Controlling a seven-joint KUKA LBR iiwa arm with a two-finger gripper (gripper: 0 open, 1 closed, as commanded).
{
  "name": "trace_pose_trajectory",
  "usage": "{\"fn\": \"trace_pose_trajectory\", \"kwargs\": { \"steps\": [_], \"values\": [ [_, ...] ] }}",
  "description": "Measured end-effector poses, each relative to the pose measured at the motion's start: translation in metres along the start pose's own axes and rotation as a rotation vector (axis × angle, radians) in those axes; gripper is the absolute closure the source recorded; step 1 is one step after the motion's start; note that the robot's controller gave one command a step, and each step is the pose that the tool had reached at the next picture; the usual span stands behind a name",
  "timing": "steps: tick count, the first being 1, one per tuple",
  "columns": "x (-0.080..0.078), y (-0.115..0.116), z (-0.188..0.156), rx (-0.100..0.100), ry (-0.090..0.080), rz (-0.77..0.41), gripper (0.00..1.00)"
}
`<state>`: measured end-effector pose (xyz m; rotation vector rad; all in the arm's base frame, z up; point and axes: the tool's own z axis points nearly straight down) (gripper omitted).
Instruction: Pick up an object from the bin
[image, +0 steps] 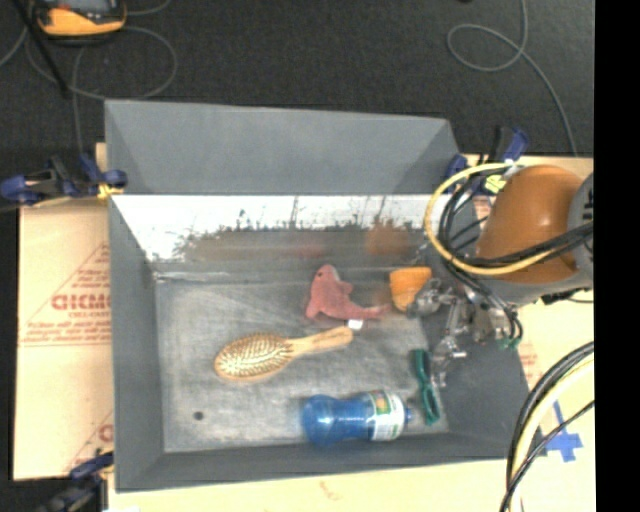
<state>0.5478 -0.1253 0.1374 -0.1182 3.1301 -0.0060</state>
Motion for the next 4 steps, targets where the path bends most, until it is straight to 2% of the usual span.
{"fn": "trace_pose_trajectory", "kwargs": {
  "steps": [1,2,3,4],
  "values": [
    [0.005,-0.018,0.062,-0.002,-0.005,-0.445,1.0],
    [0.005,-0.018,0.062,-0.002,-0.005,-0.446,1.0],
    [0.021,-0.02,0.008,-0.008,0.01,-0.486,1.0],
    [0.018,-0.019,-0.068,-0.006,0.009,-0.44,1.0]
  ]
}}
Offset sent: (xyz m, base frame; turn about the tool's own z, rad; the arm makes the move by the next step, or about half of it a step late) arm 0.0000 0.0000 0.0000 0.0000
